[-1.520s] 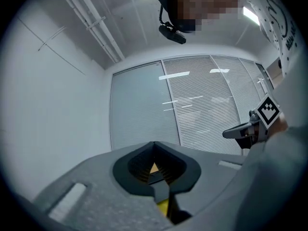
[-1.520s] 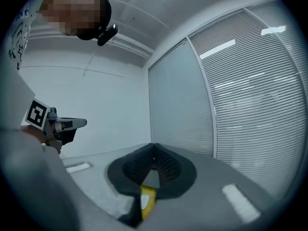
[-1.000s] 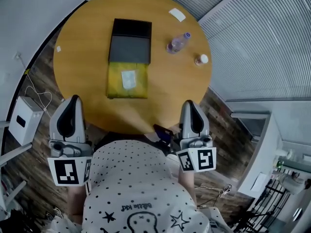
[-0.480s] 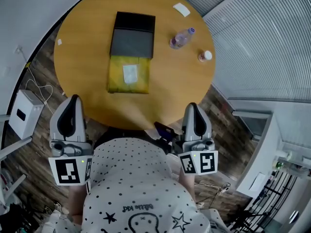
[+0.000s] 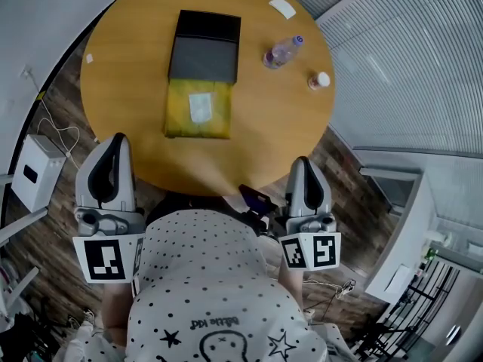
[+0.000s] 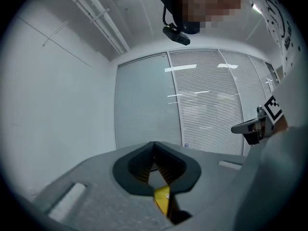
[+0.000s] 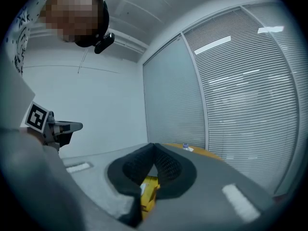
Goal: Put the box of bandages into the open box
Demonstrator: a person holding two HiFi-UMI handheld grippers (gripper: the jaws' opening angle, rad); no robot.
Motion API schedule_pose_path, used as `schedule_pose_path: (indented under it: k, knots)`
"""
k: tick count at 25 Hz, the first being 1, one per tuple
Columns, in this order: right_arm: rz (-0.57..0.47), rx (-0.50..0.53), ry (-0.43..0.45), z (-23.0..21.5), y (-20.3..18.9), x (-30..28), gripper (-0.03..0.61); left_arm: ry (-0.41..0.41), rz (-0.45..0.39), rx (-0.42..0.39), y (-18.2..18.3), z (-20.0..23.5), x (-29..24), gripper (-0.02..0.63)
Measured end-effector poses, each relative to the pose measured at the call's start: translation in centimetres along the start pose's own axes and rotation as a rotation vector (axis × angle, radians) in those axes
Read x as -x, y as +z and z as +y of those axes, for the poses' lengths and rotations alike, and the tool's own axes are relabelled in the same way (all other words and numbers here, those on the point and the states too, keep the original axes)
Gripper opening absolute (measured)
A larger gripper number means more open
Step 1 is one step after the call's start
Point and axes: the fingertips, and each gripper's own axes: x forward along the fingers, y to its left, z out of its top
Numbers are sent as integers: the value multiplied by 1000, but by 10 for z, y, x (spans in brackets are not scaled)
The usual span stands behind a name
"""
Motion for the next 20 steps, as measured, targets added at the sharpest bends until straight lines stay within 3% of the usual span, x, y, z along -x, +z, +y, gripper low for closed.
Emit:
schedule_pose_path:
  k: [20]
  knots:
    - [8,5,-7,-4,0,0,3,-39,-12,8,4,-14,-8,9]
